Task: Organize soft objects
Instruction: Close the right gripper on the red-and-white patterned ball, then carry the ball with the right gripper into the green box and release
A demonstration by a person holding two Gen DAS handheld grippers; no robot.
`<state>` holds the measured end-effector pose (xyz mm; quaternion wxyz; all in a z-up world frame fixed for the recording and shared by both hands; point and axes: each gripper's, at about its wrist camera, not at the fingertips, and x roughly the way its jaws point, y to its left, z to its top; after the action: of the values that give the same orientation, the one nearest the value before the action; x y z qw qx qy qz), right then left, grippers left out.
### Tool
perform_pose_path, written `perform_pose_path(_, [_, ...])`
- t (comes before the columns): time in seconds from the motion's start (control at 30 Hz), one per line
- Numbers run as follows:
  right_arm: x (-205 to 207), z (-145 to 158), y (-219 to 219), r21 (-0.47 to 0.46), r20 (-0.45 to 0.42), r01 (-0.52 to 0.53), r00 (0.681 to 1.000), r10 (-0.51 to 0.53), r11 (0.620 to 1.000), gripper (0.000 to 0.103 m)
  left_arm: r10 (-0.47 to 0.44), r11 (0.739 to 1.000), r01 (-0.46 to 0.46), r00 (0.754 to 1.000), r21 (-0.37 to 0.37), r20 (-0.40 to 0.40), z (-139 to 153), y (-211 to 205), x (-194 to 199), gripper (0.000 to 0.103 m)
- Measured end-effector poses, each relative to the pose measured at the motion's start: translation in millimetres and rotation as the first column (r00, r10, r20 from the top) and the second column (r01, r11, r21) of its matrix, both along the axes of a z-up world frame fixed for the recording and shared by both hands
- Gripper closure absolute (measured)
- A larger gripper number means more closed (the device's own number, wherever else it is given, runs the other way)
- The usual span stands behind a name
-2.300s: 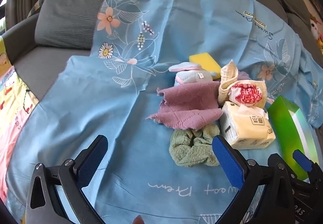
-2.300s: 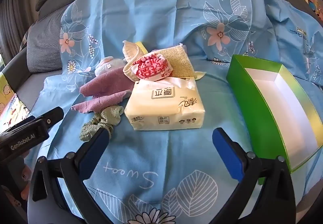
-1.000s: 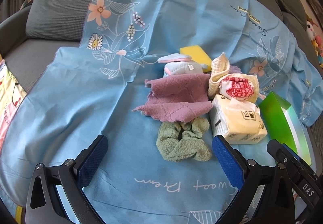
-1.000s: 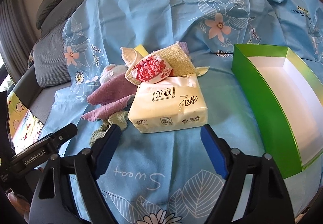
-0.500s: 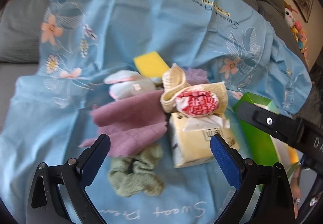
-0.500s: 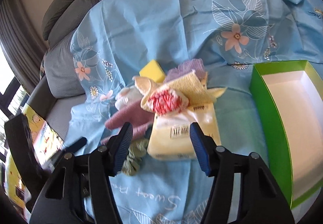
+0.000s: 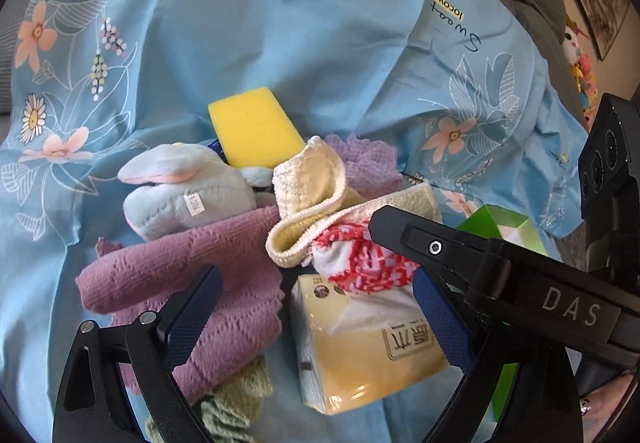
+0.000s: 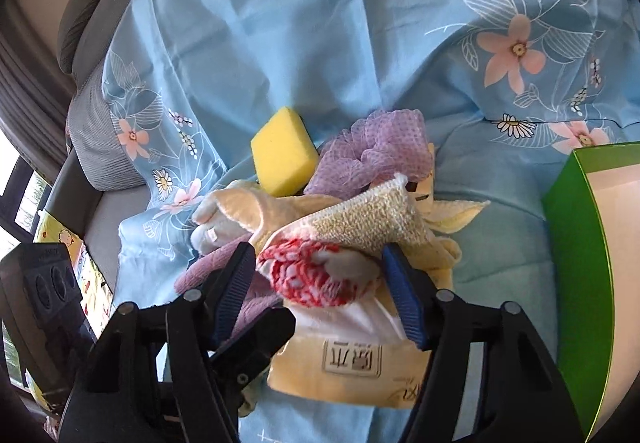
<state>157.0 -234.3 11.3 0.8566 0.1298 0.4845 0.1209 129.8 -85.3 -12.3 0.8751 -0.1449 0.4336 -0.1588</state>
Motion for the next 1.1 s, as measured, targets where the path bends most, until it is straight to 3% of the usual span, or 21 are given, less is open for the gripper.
perform_pose_path(0.17, [6.6,-13.2,-5.3,0.024,-0.024,-0.001,1.000,0.001,1.000,0.058,-0.026,0.999,0.024,0.999,-0.031,-0.037,-13.9,-0.8,10.2,0.022])
perform_pose_path(0.23, [4.4,-12.6,-5.6,0.016,-0.003,0.005,1.000,-0.005,1.000,0.062,-0.038,0.998,0.037,0.999,-0.049,-0.014,-11.9,-2.2,8.2,0.035])
perform_pose_path(0.3, [2.7,-11.7,-6.4,0.023,0.002,0.009,1.000,-0.009,1.000,0.066,-0.080,0.993,0.078,0.997,-0.092,-0.014,-7.4,-4.6,5.4,0.057])
perform_pose_path(0.37, [-1.1,-8.4,-5.4,0.019,0.012,0.005,1.000,-0.005,1.000,0.067,-0.096,0.989,0.095,0.995,-0.116,-0.007,-2.1,-4.8,1.4,0.067])
perform_pose_path(0.53, [-22.4,13.1,-8.3,0.045,0.069,0.002,0.998,-0.005,0.999,0.068,-0.118,0.981,0.123,0.992,-0.151,0.038,21.4,-3.0,-18.1,0.068])
perform_pose_path(0.77, [-70.0,46.5,-19.8,0.048,0.173,0.032,0.984,-0.040,0.998,0.068,-0.177,0.973,0.193,0.976,-0.128,0.125,54.2,-24.5,-55.6,0.068])
perform_pose_path(1.1, [-141.2,61.9,-82.2,0.049,0.245,0.230,0.941,-0.235,0.972,0.068,-0.318,0.941,0.333,0.932,-0.066,0.175,70.9,-109.2,-93.6,0.068])
